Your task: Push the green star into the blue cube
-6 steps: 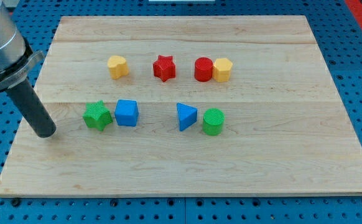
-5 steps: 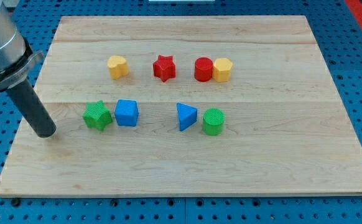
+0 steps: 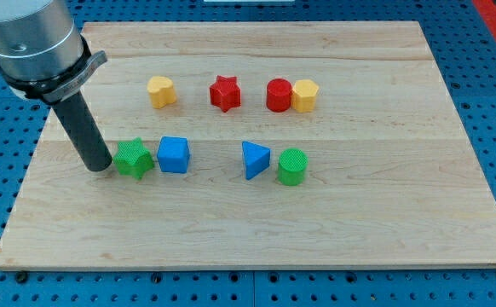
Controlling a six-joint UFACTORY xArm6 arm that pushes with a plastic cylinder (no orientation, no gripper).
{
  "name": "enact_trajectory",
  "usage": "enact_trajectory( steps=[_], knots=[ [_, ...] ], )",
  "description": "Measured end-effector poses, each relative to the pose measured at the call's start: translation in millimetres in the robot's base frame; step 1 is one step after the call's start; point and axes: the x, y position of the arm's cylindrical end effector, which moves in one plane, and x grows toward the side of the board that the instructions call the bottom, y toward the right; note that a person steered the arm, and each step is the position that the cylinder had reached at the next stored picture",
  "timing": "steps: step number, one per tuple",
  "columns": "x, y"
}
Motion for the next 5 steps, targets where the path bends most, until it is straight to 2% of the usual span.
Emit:
enact_trajectory(
  steps=[3,5],
  knots=[
    [0.0,44.1],
    [-4.4,44.1]
  ],
)
